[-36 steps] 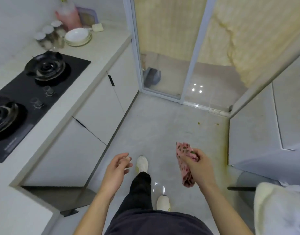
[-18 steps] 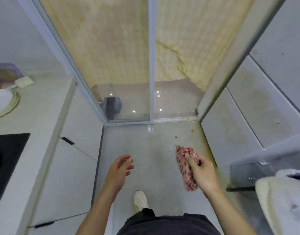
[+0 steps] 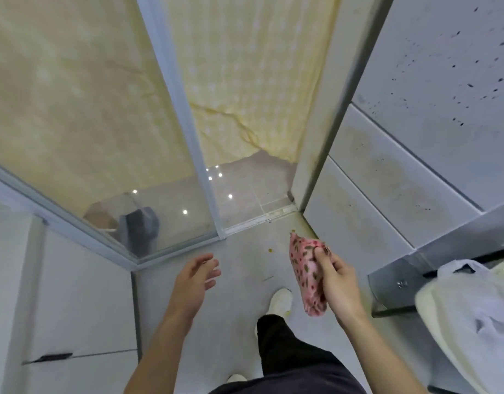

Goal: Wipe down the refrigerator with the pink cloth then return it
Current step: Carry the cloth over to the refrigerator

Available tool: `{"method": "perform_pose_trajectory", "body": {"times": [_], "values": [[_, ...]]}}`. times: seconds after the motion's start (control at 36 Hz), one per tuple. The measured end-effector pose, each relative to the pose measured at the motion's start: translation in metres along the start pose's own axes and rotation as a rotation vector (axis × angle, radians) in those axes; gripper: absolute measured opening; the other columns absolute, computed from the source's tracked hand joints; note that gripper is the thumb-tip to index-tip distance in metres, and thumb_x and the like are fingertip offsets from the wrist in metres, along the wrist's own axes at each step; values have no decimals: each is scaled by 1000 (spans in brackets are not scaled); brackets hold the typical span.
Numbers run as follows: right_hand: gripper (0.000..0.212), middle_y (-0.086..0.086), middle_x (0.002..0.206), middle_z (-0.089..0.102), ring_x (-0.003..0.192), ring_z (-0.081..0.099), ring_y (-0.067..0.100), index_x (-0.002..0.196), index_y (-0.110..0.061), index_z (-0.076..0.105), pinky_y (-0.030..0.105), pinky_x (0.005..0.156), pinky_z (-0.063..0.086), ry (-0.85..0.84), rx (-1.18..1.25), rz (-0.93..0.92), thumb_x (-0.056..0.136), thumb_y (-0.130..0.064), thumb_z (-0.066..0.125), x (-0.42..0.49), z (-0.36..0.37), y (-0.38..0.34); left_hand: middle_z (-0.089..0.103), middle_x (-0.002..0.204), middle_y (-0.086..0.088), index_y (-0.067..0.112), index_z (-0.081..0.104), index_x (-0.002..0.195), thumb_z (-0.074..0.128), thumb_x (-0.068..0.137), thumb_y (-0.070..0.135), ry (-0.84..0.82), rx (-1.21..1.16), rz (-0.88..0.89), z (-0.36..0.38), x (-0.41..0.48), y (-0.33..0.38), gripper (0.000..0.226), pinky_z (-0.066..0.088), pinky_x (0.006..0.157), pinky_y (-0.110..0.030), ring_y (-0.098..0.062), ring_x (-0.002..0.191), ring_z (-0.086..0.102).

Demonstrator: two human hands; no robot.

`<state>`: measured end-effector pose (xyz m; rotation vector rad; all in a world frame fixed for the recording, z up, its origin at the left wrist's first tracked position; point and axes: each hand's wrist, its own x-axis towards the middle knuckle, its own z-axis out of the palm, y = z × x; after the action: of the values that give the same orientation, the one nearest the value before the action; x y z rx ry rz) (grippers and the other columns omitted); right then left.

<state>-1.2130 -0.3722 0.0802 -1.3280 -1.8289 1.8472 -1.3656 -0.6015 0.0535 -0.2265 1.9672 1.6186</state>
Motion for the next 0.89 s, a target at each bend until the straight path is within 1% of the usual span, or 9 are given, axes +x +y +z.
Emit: {"method": "perform_pose_trajectory", "body": {"times": [0.17,0.28,0.36,0.5,0.56,0.64,0.75,0.83,0.89], "values": [[32,-2,86,81,91,76,17,93,-22,80,39,88,59,80,52,26,105,-40,57,69,-2,-31,77,111,-11,12,71,116,58,106,15,-53,-7,35,42,59,58,17,57,97,-44,-28,105,74],[29,-13,80,79,78,74,0,89,-32,76,20,69,52,83,58,13,105,-42,54,107,-8,-56,78,110,-13,13,71,114,56,106,13,-57,9,48,64,107,97,17,56,94,-43,-30,103,73],[31,-15,78,78,78,74,0,91,-31,75,17,67,52,92,52,4,106,-44,52,133,-18,-73,78,111,-14,12,71,113,55,107,12,-88,15,78,89,136,127,18,54,98,-46,-30,103,73],[43,-2,78,77,68,70,-6,91,-6,76,6,54,47,181,75,-12,107,-39,53,167,-40,-103,77,109,-10,10,69,118,54,107,11,-194,48,148,143,160,175,19,56,90,-39,-30,104,73],[46,5,87,79,75,74,5,97,1,74,10,58,48,243,109,-39,106,-40,55,177,-46,-115,77,111,-11,9,69,121,55,107,12,-252,51,174,163,163,193,21,56,88,-37,-28,104,74],[48,9,83,78,79,73,21,96,3,72,21,67,52,320,135,-57,105,-41,57,186,-55,-132,78,112,-11,9,69,121,55,106,12,-346,54,207,191,168,217,21,56,91,-37,-25,103,75],[50,20,97,75,97,72,35,102,4,69,52,91,58,389,159,-92,104,-45,59,193,-68,-160,79,108,-7,12,71,117,56,106,11,-465,95,268,229,174,249,19,55,93,-39,-25,103,76],[37,5,90,80,91,77,22,99,-9,76,45,90,61,428,214,-94,102,-42,62,195,-78,-183,79,109,-6,14,72,117,57,105,11,-571,154,331,258,181,278,19,56,93,-38,-24,103,76],[34,6,89,80,92,77,24,98,-7,77,44,90,59,457,257,-100,101,-39,65,196,-82,-199,79,108,-5,14,72,117,58,104,11,-643,196,374,275,187,299,19,56,93,-37,-23,103,76]]}}
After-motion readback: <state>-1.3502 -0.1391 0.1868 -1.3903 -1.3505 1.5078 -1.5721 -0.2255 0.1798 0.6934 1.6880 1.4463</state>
